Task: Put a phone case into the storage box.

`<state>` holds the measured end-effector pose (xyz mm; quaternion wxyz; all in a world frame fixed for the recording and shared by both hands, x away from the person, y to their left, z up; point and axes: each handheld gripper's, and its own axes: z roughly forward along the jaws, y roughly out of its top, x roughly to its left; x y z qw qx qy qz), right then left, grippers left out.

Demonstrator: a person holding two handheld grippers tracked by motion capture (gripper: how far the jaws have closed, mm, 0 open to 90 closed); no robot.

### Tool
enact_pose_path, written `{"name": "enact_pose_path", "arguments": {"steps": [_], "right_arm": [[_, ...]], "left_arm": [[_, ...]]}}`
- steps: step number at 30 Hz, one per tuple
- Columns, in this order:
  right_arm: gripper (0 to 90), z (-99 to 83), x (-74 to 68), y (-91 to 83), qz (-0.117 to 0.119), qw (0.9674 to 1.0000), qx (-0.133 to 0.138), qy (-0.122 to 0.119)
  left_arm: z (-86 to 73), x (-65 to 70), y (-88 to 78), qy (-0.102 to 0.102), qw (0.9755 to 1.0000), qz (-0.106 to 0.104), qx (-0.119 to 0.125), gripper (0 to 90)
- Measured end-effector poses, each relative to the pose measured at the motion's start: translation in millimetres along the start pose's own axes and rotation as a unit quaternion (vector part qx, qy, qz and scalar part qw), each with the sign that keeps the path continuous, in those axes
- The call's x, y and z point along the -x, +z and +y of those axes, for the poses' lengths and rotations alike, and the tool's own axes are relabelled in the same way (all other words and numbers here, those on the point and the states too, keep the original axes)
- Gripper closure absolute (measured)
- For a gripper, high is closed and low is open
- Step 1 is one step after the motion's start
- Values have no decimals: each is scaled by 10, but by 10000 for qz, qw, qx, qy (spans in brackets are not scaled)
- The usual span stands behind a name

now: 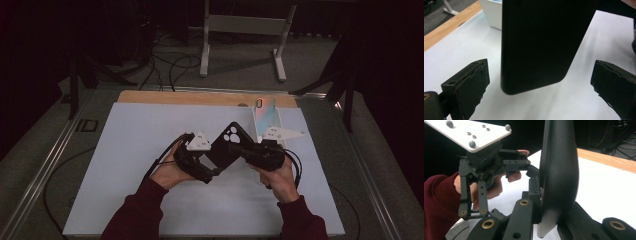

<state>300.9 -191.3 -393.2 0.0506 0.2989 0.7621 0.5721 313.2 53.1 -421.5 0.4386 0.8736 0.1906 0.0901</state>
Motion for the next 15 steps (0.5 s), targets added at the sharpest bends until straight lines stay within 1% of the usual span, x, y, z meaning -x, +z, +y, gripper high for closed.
{"name": "enact_pose_path", "arguments": {"steps": [2, 5, 8, 9, 10, 11, 12, 13, 14, 15], "right_arm": [[856, 7, -14, 3, 90, 10000, -17, -23], [857, 13, -44, 13, 191, 9997, -73, -141], [857, 17, -74, 24, 329, 9991, -108, -253], [857, 17, -74, 24, 329, 9991, -108, -253], [857, 21, -85, 27, 368, 9989, -110, -278], [857, 25, -91, 30, 359, 9987, -133, -323], [857, 24, -90, 33, 345, 9987, -156, -338], [857, 24, -90, 33, 345, 9987, -156, -338], [857, 21, -83, 31, 334, 9987, -172, -333], [858, 14, -63, 22, 332, 9987, -173, -348]], "left_arm": [[0, 6, -3, 47, 10000, -73, 4, 77], [-3, 21, 1, 89, 9998, -182, 24, 115], [-9, 29, 13, 110, 9997, -235, 26, 160], [-9, 29, 13, 110, 9997, -235, 26, 177], [-16, 28, 18, 115, 9996, -269, 39, 177], [-21, 31, 19, 117, 9996, -255, 59, 219], [-28, 33, 18, 114, 9997, -186, 65, 241], [-28, 33, 18, 114, 9997, -186, 65, 287], [-43, 26, 0, 104, 9997, -180, 114, 287], [-47, 23, -6, 108, 9997, -188, 130, 339]]}}
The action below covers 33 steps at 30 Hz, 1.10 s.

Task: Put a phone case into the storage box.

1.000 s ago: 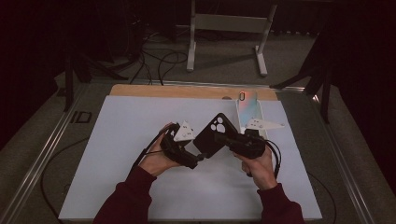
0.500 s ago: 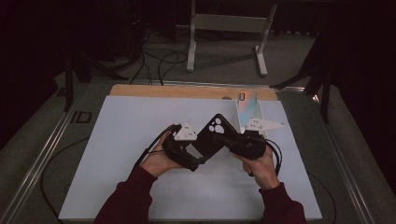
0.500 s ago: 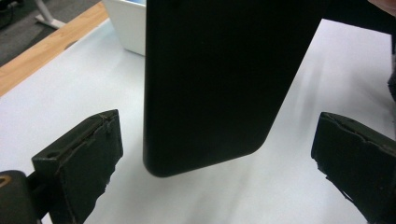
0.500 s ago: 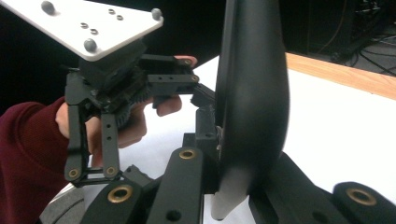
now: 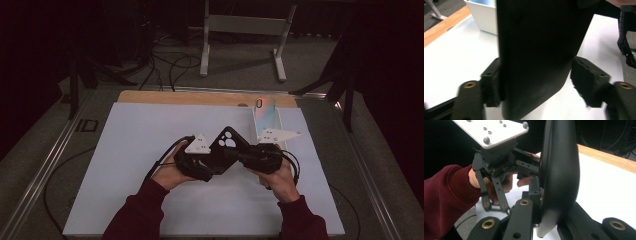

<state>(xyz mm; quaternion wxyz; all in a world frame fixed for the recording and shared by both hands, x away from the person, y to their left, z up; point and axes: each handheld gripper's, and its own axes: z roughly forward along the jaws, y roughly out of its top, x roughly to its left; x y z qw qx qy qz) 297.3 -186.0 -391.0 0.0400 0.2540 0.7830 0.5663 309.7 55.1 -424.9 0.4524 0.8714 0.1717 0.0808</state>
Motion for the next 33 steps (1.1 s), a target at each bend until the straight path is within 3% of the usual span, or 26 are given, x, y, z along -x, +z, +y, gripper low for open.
{"name": "enact_pose_path", "arguments": {"steps": [4, 8, 12, 16, 20, 21, 22, 23, 25, 33], "right_arm": [[856, -7, 19, -29, -7, 10000, 14, 16], [847, -4, 31, -58, -41, 10000, -23, -51], [677, 14, 42, -63, -208, 9998, -30, -64], [553, 34, 41, -40, -277, 9996, 2, 13], [485, 61, 34, -26, -314, 9995, -66, 14], [447, 64, 30, -28, -338, 9994, -78, 4], [344, 66, 27, -25, -389, 9992, -91, 0], [344, 66, 27, -25, -389, 9992, -91, 0], [252, 60, 32, -15, -531, 9985, -140, 31], [160, 62, 37, -43, -773, 9969, 16, 166]], "left_arm": [[-24, -2, -33, 13, 9999, -115, 48, 468], [-29, -7, -40, 17, 9999, -130, 28, 538], [-37, 5, 1, 97, 9999, -84, -104, 709], [-42, 36, 40, 198, 9996, -120, -150, 791], [-42, 54, 31, 256, 9996, -87, -88, 798], [-43, 60, 25, 277, 9996, -81, -64, 798], [-43, 66, 17, 303, 9995, -80, -42, 800], [-43, 66, 17, 303, 9995, -80, -42, 802], [-40, 66, 0, 283, 9996, -8, 21, 803], [-43, 41, -10, 157, 9996, 214, 58, 804]]}}
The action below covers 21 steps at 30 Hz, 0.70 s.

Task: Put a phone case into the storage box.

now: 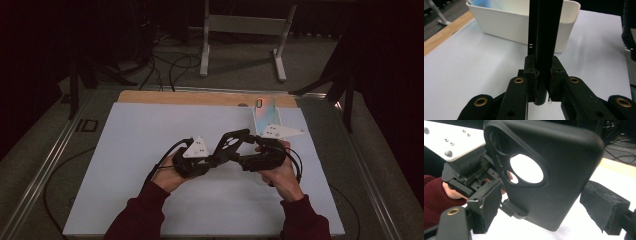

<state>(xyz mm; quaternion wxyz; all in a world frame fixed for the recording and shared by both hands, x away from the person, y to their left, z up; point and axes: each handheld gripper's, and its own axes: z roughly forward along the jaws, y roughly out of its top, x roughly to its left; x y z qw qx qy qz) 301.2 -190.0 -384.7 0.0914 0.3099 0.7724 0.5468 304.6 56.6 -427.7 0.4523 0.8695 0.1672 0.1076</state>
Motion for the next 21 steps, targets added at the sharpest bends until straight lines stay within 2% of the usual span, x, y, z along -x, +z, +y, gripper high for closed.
{"name": "enact_pose_path", "arguments": {"steps": [6, 21], "right_arm": [[142, 11, 8, -33, -241, 9995, 181, 78], [143, 60, -28, -49, -510, 9977, 427, 144]], "left_arm": [[-12, -19, 5, -144, 9998, 113, 9, 804], [-21, -35, 16, -320, 9990, 298, -34, 803]]}}
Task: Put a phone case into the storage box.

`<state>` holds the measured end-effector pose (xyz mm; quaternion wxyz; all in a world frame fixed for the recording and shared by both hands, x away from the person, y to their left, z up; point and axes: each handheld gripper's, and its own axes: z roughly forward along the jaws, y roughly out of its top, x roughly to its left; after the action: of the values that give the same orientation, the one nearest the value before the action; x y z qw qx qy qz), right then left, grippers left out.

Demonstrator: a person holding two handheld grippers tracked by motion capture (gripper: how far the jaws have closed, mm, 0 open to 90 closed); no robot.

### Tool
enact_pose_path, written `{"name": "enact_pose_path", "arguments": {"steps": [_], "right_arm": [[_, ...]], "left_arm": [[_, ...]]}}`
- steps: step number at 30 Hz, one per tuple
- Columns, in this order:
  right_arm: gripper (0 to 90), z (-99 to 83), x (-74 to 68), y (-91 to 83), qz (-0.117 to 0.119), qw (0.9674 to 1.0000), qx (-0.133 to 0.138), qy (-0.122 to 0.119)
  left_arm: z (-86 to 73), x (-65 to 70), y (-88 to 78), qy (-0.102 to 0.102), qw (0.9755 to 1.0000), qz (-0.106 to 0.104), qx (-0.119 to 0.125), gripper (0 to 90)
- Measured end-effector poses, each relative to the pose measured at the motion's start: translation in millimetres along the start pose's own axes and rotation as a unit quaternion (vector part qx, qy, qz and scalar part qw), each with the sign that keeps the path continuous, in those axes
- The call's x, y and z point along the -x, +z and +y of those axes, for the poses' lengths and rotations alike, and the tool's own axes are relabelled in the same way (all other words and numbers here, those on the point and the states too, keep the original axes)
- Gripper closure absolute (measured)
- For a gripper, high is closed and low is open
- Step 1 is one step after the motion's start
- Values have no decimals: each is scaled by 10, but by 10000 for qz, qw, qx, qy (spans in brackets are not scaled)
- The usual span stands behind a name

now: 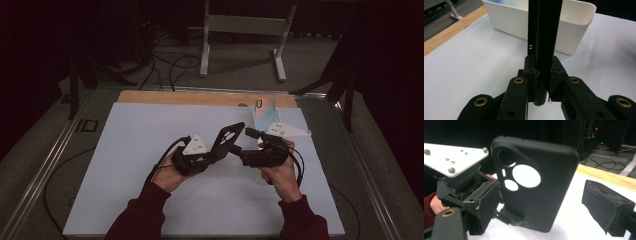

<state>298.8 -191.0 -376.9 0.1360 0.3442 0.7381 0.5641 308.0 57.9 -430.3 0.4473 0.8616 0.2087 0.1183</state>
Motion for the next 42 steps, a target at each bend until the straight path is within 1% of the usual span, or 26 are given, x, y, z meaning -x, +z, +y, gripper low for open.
{"name": "enact_pose_path", "arguments": {"steps": [1, 7, 10, 12, 14, 18, 21, 24, 27, 30, 35, 40, 42], "right_arm": [[151, 11, -6, 0, -43, 10000, 67, 4], [153, 31, -34, 24, -137, 9997, 167, 73], [153, 39, -48, 35, -139, 9997, 197, 87], [153, 63, -81, 59, -174, 9994, 276, 133], [152, 74, -97, 77, -259, 9991, 302, 132], [139, 84, -107, 115, -327, 9986, 361, 207], [131, 84, -110, 132, -340, 9985, 361, 236], [119, 81, -111, 154, -395, 9978, 416, 321], [114, 82, -123, 173, -421, 9975, 439, 354], [113, 85, -142, 185, -479, 9972, 481, 328], [111, 84, -137, 191, -474, 9969, 528, 349], [108, 76, -139, 200, -468, 9970, 540, 307], [115, 75, -144, 204, -471, 9969, 555, 300]], "left_arm": [[-1, 0, 5, -18, 10000, 9, 0, 803], [3, 1, 13, -79, 10000, 37, -11, 803], [8, 7, 24, -130, 9999, 65, 2, 803], [11, 12, 31, -140, 9999, 63, 15, 803], [14, 18, 33, -156, 9999, 68, 22, 803], [19, 42, 46, -163, 9998, 69, 11, 803], [20, 51, 52, -185, 9998, 20, 32, 803], [27, 68, 68, -196, 9998, -5, 31, 804], [36, 88, 82, -216, 9997, -84, 49, 805], [42, 96, 85, -267, 9994, -183, 91, 805], [46, 89, 75, -315, 9990, -286, 147, 807], [48, 94, 74, -290, 9991, -292, 131, 807], [47, 94, 76, -305, 9989, -328, 139, 807]]}}
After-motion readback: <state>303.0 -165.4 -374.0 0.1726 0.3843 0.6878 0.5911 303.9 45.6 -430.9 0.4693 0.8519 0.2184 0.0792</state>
